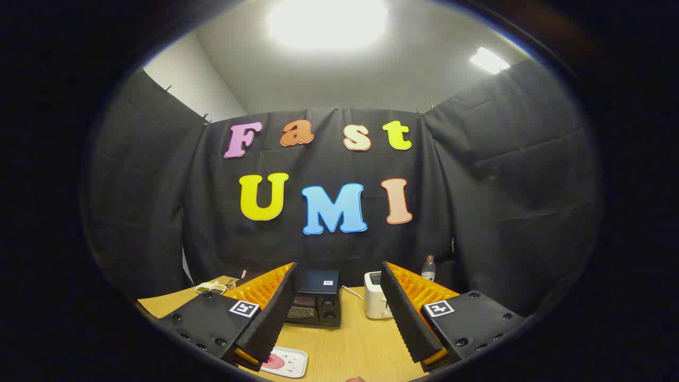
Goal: Open the toaster oven, put the food inside, and close the toaster oven door.
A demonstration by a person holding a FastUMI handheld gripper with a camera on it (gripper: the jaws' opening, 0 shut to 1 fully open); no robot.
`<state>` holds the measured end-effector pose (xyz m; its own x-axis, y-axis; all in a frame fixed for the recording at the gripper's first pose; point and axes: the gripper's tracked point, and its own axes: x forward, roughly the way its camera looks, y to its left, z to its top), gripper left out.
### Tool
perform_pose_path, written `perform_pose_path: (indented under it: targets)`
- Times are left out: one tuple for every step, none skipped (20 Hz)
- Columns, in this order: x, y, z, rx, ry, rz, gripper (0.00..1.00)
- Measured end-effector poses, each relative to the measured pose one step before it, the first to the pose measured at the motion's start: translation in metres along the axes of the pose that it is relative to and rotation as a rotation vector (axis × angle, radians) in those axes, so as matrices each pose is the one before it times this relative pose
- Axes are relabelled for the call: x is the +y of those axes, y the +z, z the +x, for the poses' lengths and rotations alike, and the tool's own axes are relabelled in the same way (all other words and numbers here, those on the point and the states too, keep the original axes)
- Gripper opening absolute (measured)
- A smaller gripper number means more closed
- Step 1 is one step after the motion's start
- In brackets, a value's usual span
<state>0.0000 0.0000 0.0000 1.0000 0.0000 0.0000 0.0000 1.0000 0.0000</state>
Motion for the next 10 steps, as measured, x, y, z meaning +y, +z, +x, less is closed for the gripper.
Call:
perform_pose_path:
  targets:
    - [0.00117, -0.00294, 0.00084, 0.00309, 0.0017, -0.00419, 0.97]
    - [0.00046, -0.00071, 0.00032, 0.00223, 0.00121, -0.00076, 0.97]
    - [0.00146, -0.00167, 0.00052, 0.00376, 0.00309, 0.00387, 0.97]
    - [0.00158, -0.00253, 0.00042, 0.00985, 0.00483, 0.0069, 0.97]
    - [0.00094, -0.00286, -0.00085, 0.00701, 0.00154, 0.00317, 0.97]
    - [0.00056, 0.00011, 0.00014, 0.00267, 0.00123, 0.00109, 0.97]
    - [-0.00011, 0.00067, 0.00011, -0.00151, 0.00134, -0.00042, 0.97]
    - [-0.0003, 0.00201, -0.00033, -0.00477, 0.00154, -0.00078, 0.97]
    - [0.00124, 0.00026, 0.0006, -0.00364, 0.0011, -0.00019, 0.97]
    - [0.00061, 0.00043, -0.0011, -0.00214, 0.00128, 0.00044, 0.97]
